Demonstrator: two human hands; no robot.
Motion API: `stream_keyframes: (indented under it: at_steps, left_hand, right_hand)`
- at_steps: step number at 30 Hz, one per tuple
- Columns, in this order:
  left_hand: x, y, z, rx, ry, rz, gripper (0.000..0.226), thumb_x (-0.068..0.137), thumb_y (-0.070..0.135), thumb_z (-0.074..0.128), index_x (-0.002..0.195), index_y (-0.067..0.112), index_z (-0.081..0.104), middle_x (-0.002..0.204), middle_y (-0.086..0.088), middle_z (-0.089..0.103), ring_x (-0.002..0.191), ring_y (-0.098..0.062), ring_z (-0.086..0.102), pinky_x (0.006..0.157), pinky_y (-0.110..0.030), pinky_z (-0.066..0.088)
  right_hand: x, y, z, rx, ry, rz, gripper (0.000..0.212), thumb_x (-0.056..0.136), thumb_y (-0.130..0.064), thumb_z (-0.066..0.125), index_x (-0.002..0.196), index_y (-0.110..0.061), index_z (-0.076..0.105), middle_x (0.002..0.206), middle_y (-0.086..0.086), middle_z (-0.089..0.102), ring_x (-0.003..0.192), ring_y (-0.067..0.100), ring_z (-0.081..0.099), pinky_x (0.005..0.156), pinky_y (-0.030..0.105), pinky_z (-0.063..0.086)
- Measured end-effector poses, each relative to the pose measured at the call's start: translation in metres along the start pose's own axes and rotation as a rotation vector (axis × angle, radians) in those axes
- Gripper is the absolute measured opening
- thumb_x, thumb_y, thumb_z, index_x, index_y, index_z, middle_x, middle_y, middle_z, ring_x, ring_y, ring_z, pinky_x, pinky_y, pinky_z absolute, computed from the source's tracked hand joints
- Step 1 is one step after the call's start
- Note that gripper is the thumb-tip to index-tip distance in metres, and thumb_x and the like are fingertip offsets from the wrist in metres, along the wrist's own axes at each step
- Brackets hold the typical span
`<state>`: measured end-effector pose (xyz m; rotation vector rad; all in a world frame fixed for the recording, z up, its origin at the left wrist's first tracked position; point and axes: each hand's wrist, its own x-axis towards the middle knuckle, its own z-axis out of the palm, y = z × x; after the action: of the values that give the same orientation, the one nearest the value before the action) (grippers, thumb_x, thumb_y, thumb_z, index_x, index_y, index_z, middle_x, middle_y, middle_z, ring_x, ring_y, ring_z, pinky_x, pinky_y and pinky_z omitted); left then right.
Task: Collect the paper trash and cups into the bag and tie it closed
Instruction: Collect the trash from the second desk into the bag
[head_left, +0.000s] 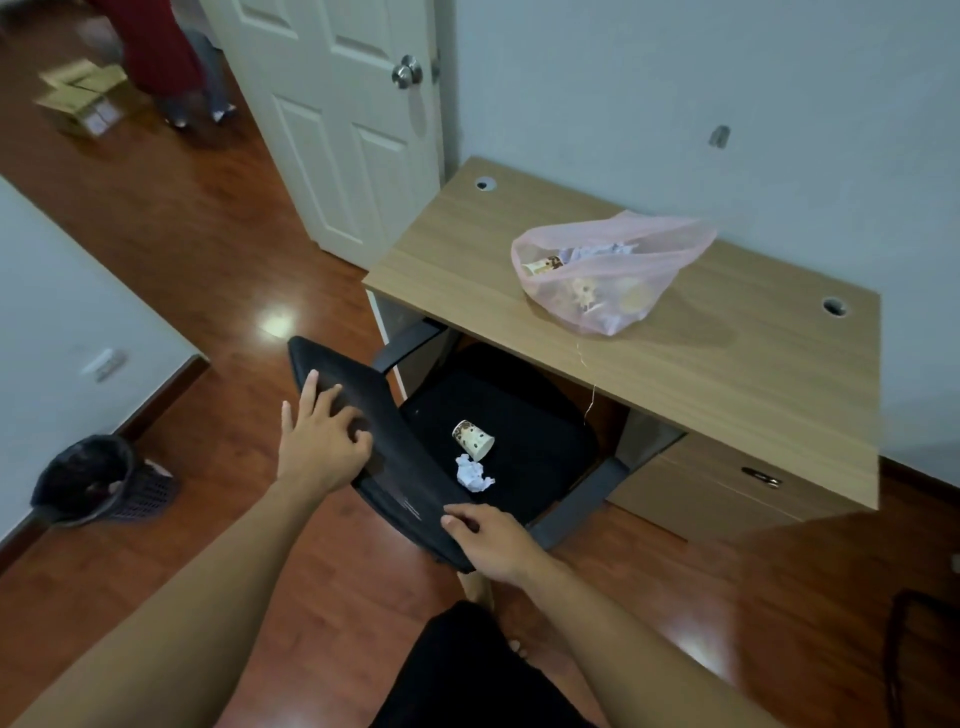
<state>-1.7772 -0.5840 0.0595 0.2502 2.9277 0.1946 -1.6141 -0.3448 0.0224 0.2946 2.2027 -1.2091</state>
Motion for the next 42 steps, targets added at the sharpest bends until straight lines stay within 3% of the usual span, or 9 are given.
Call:
stream_keyframes:
  at_steps: [4, 8, 11, 15, 18, 21, 29, 35, 42]
  left_hand:
    - [0.011, 0.008, -0.004, 0.112, -0.072, -0.044, 0.047, 0.102, 0.052, 0.042, 0.137, 0.037, 0.070, 0.176, 0.000, 0.033, 0.170, -0.026, -0.013, 0.127, -0.066, -0.020]
    - [0.033, 0.030, -0.005, 0.147, -0.170, -0.107, 0.051, 0.105, 0.054, 0.039, 0.131, 0.028, 0.073, 0.168, -0.009, 0.044, 0.170, -0.035, -0.006, 0.128, -0.066, -0.020]
    - [0.059, 0.048, -0.005, 0.061, -0.194, -0.080, 0.047, 0.106, 0.050, 0.043, 0.131, 0.025, 0.073, 0.161, -0.013, 0.053, 0.169, -0.036, 0.008, 0.132, -0.063, -0.009]
    - [0.103, 0.073, -0.017, -0.222, -0.279, -0.004, 0.035, 0.108, 0.039, 0.052, 0.124, 0.018, 0.076, 0.135, -0.010, 0.068, 0.138, -0.035, 0.056, 0.131, -0.063, 0.025]
    - [0.134, 0.096, -0.029, -0.450, -0.361, -0.028, 0.032, 0.109, 0.039, 0.056, 0.124, 0.021, 0.077, 0.124, 0.001, 0.075, 0.115, -0.023, 0.069, 0.101, -0.038, 0.055]
    - [0.171, 0.127, -0.040, -0.571, -0.384, -0.048, 0.031, 0.111, 0.044, 0.055, 0.118, 0.023, 0.077, 0.116, 0.000, 0.076, 0.100, -0.019, 0.070, 0.080, -0.031, 0.051]
    - [0.232, 0.223, -0.042, -1.009, -0.502, -0.281, 0.036, 0.111, 0.041, 0.049, 0.131, 0.022, 0.072, 0.125, 0.005, 0.077, 0.109, -0.019, 0.075, 0.097, -0.042, 0.055]
    - [0.261, 0.291, -0.028, -1.280, -0.507, -0.489, 0.037, 0.105, 0.041, 0.053, 0.125, 0.017, 0.072, 0.121, 0.001, 0.081, 0.107, -0.024, 0.078, 0.094, -0.042, 0.057]
    - [0.296, 0.362, 0.003, -1.337, -0.531, -0.698, 0.053, 0.100, 0.069, 0.062, 0.117, 0.019, 0.067, 0.120, -0.002, 0.074, 0.113, -0.028, 0.072, 0.094, -0.043, 0.060]
  right_hand:
    - [0.009, 0.007, -0.017, 0.033, -0.058, 0.005, 0.044, 0.112, -0.053, 0.054, 0.146, -0.032, 0.072, 0.150, -0.017, 0.068, 0.141, 0.006, 0.059, 0.120, 0.027, 0.044]
    - [0.025, 0.008, -0.048, 0.021, -0.026, 0.020, 0.038, 0.110, -0.053, 0.056, 0.130, -0.033, 0.080, 0.126, -0.018, 0.078, 0.118, 0.002, 0.069, 0.103, 0.025, 0.052]
    - [0.041, 0.007, -0.085, 0.025, 0.034, 0.037, 0.034, 0.109, -0.053, 0.057, 0.119, -0.033, 0.082, 0.100, -0.014, 0.079, 0.094, 0.001, 0.071, 0.083, 0.025, 0.053]
    - [0.064, 0.000, -0.152, 0.027, 0.108, 0.048, 0.032, 0.111, -0.050, 0.056, 0.126, -0.032, 0.079, 0.118, -0.008, 0.081, 0.108, 0.016, 0.076, 0.101, 0.040, 0.058]
    - [0.077, -0.004, -0.204, 0.034, 0.193, 0.040, 0.034, 0.113, -0.050, 0.053, 0.129, -0.031, 0.077, 0.125, -0.013, 0.077, 0.115, 0.011, 0.073, 0.104, 0.041, 0.060]
    - [0.089, -0.003, -0.253, 0.076, 0.332, 0.031, 0.032, 0.113, -0.046, 0.055, 0.117, -0.025, 0.079, 0.114, -0.008, 0.080, 0.108, 0.016, 0.076, 0.098, 0.046, 0.062]
    - [0.114, -0.009, -0.370, 0.074, 0.613, -0.097, 0.021, 0.111, -0.038, 0.060, 0.106, -0.029, 0.078, 0.102, -0.016, 0.079, 0.095, -0.003, 0.070, 0.077, 0.019, 0.048]
    - [0.156, -0.022, -0.464, -0.302, 0.819, -0.404, 0.015, 0.103, -0.014, 0.069, 0.116, -0.013, 0.076, 0.126, 0.005, 0.071, 0.123, 0.023, 0.057, 0.109, 0.042, 0.042]
    - [0.216, 0.003, -0.528, -0.668, 0.553, -0.179, 0.060, 0.104, -0.039, 0.067, 0.161, -0.026, 0.053, 0.171, 0.007, 0.040, 0.164, 0.033, 0.024, 0.134, 0.057, 0.014]
